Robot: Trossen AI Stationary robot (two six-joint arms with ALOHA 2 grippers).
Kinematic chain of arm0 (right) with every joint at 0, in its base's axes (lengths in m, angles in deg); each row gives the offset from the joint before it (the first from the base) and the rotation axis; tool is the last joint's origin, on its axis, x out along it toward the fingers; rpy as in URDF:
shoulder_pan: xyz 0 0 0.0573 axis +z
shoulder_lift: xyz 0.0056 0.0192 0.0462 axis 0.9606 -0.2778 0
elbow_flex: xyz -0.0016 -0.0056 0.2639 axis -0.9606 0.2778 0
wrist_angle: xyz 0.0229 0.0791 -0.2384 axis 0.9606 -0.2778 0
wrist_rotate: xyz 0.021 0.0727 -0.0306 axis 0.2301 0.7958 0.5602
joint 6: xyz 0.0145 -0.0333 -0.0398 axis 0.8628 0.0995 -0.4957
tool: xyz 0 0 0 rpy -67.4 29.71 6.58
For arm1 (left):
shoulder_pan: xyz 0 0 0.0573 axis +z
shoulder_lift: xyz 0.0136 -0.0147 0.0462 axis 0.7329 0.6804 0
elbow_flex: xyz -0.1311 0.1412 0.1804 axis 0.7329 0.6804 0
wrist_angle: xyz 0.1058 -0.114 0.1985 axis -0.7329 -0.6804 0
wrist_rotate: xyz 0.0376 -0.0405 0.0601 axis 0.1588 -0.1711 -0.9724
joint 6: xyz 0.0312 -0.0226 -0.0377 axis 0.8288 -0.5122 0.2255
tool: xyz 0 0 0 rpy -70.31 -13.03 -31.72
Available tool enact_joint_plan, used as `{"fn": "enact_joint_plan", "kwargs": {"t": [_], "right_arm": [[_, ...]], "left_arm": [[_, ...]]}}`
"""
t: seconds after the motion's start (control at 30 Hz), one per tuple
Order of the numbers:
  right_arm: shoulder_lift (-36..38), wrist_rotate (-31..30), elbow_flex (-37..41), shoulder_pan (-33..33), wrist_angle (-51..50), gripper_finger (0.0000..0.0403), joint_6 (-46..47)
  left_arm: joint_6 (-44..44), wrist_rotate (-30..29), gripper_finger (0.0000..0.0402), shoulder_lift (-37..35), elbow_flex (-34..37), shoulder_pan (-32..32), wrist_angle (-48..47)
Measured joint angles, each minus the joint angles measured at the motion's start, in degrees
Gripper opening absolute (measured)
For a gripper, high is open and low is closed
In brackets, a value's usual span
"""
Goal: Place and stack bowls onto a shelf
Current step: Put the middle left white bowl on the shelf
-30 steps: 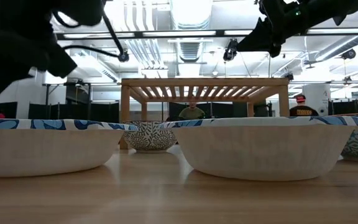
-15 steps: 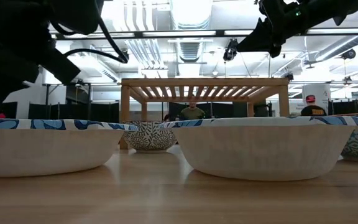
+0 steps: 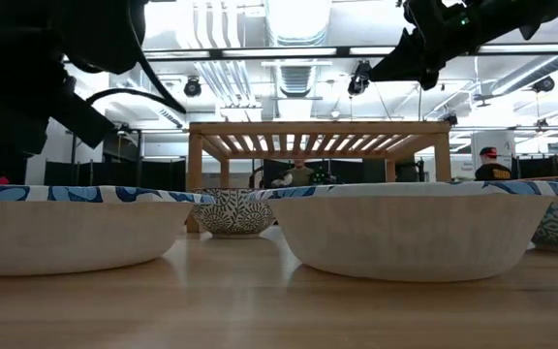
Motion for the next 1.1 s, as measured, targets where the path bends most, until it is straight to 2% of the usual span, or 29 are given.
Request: {"fn": "enact_joint_plan", "kwargs": {"t": [0.17, 0.43, 0.63, 0.73, 0.97, 1.1], "right_arm": [[0.0, 0.0, 0.0, 0.0, 0.0, 0.0038, -0.1], [0.0, 0.0, 0.0, 0.0, 0.0, 0.0038, -0.2], [0.0, 0.0, 0.0, 0.0, 0.0, 0.0038, -0.2], [0.0, 0.0, 0.0, 0.0, 0.0, 0.0038, -0.2], [0.0, 0.0, 0.0, 0.0, 0.0, 0.0038, -0.2], [0.0, 0.0, 0.0, 0.0, 0.0, 0.0038, -0.2]], "left_arm": [[0.0, 0.0, 0.0104, 0.1, 0.0, -0.1, 1.9], [0.3, -0.8, 0.0012, 0.1, 0.0, -0.2, 1.3], [1.6, -1.2, 0.0003, 0.1, -1.8, -0.2, 0.3], [1.7, -3.2, 0.0002, 0.1, -4.4, -0.5, -3.8], [1.8, -11.8, 0.0, 0.0, -16.2, -1.0, -21.0], [5.1, -18.5, 0.0, -1.0, -24.1, -1.0, -20.0]]}}
